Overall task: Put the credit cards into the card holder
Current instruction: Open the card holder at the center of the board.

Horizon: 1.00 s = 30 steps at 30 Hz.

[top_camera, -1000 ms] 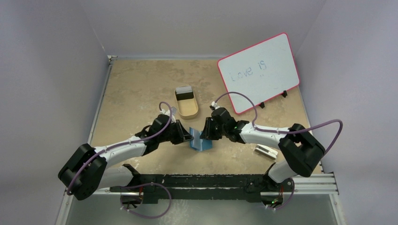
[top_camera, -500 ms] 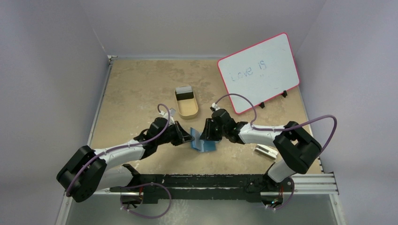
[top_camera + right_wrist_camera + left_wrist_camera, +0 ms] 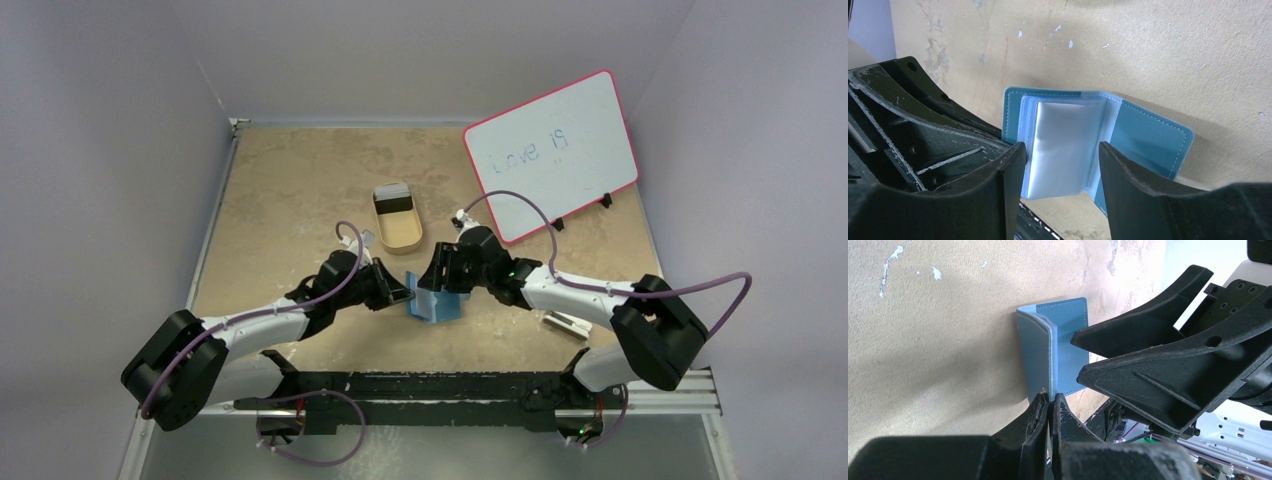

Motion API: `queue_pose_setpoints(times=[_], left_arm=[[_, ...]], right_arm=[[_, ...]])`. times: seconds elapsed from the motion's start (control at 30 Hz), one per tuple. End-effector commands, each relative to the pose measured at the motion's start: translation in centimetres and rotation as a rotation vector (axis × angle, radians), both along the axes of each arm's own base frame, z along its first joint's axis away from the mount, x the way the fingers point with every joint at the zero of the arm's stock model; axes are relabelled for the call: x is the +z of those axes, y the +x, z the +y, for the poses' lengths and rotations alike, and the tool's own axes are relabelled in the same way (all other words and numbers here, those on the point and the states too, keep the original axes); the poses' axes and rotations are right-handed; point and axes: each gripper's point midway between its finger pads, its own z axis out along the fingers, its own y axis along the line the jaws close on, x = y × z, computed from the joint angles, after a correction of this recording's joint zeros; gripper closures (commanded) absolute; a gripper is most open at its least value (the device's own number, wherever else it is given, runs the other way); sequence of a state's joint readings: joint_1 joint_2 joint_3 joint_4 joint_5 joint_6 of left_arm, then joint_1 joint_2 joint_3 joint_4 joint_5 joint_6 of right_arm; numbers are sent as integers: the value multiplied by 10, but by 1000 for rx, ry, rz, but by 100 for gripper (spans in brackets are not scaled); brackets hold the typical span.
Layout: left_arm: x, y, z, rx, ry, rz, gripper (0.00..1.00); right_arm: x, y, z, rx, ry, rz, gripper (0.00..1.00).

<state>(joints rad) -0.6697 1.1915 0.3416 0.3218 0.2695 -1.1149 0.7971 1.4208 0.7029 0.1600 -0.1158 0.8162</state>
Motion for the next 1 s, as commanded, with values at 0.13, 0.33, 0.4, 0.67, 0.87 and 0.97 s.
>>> queue_pose_setpoints(times=[0.13, 0.33, 0.4, 0.67, 0.87, 0.97], left_arm=[[13, 7, -5, -5, -28, -53, 100], [12, 7, -4, -3, -23, -53, 100], [12, 7, -4, -3, -20, -54, 100], [1, 8, 3, 12, 39, -43, 100], [3, 9, 3, 15, 32, -47, 100], [3, 9, 4, 17, 38, -48, 100]], right_arm=[[12, 17, 13, 13, 6, -44, 39], [3, 20, 15, 16, -16, -31, 38], [-2, 19, 14, 14, -30, -19, 39], [-13, 18, 0, -27, -94, 1, 40], [-18, 17, -2, -23, -111, 10, 41], [-19, 18, -1, -24, -111, 11, 41]])
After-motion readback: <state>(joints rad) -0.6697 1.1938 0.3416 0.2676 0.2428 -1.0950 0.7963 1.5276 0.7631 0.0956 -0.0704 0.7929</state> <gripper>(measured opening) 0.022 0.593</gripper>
